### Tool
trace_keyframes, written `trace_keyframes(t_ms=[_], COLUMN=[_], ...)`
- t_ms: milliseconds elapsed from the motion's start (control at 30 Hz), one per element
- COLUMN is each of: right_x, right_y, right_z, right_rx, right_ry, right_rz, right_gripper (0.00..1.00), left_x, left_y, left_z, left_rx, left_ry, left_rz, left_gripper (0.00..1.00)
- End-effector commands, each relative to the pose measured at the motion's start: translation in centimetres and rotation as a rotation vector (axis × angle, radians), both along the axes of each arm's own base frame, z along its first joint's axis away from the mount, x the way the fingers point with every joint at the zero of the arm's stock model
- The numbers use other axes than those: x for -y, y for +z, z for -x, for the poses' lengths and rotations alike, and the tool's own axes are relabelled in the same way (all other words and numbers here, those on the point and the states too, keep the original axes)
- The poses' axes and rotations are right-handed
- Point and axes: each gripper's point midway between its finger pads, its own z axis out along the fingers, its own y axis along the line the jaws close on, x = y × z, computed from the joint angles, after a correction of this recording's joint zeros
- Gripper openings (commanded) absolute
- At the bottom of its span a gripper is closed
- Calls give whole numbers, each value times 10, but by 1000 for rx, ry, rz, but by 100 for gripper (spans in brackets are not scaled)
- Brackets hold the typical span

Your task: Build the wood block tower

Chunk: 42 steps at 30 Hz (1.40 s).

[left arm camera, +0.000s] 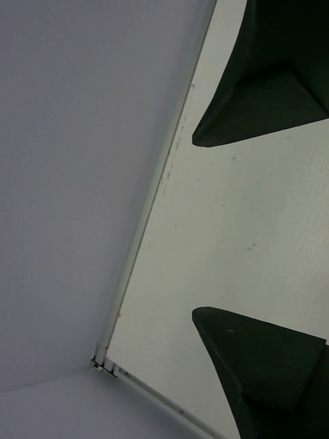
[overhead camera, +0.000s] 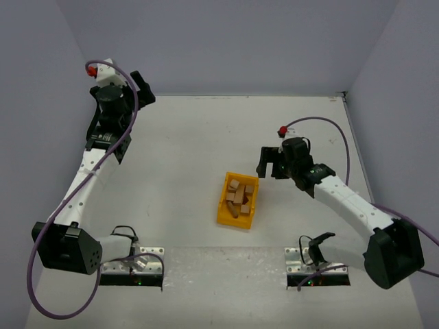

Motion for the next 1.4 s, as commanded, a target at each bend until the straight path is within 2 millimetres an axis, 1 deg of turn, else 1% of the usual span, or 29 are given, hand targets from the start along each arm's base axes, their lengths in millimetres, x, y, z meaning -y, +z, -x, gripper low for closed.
trace_keyframes(t_ms=[0,100,167,267,333,400,433,467,533,567,600,633,700,767,800,833,867,900,933,967,1033,1100,1167,1233,1333,1367], right_x=[-18,-37,-41,-43,-48,-50,-50,-49,-48,-47,-46,-45,-43,-43,-43,-44,-46,-43,-43,-43,-49,-50,-51,-52,-61,-64], right_y=[4,-1,-7,-18,-27,-34,-37,-40,-44,-47,-48,-50,-56,-59,-61,-63,-63,-65,-66,-67,-63,-62,-56,-48,-22,-9], right_z=[-10,-5,4,20,32,40,42,44,44,45,43,43,45,44,44,43,42,42,40,38,34,29,21,12,-15,-29], right_rx=[-1,-25,-52,-91,-119,-146,-155,-160,-164,-173,-175,-181,-192,-201,-207,-212,-214,-224,-236,-241,-230,-224,-200,-177,-80,-21], right_ry=[27,90,105,111,137,146,144,142,130,123,105,97,86,71,65,58,60,43,24,11,5,-14,-33,-45,-55,-57], right_rz=[4,-12,-1,19,16,25,38,54,69,81,89,100,133,151,159,177,178,205,233,258,277,342,394,426,438,459], right_gripper=[98,94,92,91,90,88,85,79,67,59,56,54,51,49,47,43,41,40,35,31,28,19,13,9,5,1], left_x=[5,-1,0,2,2,3,3,4,-1,-5,-7,-7,-2,1,2,3,2,0,-2,-4,-7,-10,-11,-10,-10,-10], left_y=[15,6,0,-24,-49,-72,-85,-95,-102,-104,-100,-92,-92,-85,-81,-72,-76,-76,-75,-74,-73,-74,-75,-76,-77,-78], left_z=[-8,-8,-6,-2,2,7,11,15,24,27,30,34,39,44,47,50,50,54,56,57,57,57,56,55,55,55], left_rx=[35,6,-7,-65,-115,-160,-190,-216,-230,-228,-212,-183,-161,-112,-82,-45,-53,-43,-38,-33,-31,-35,-43,-52,-55,-58], left_ry=[-19,24,25,21,43,56,52,49,72,95,112,107,71,44,33,27,32,40,49,59,79,100,102,104,105,106], left_rz=[27,42,54,84,118,156,154,147,141,144,152,160,170,175,177,180,180,179,178,177,175,177,176,177,181,180], left_gripper=[100,100,100,100,100,100,100,100,100,100,100,100,100,100,100,100,100,100,100,100,100,100,100,100,100,100])
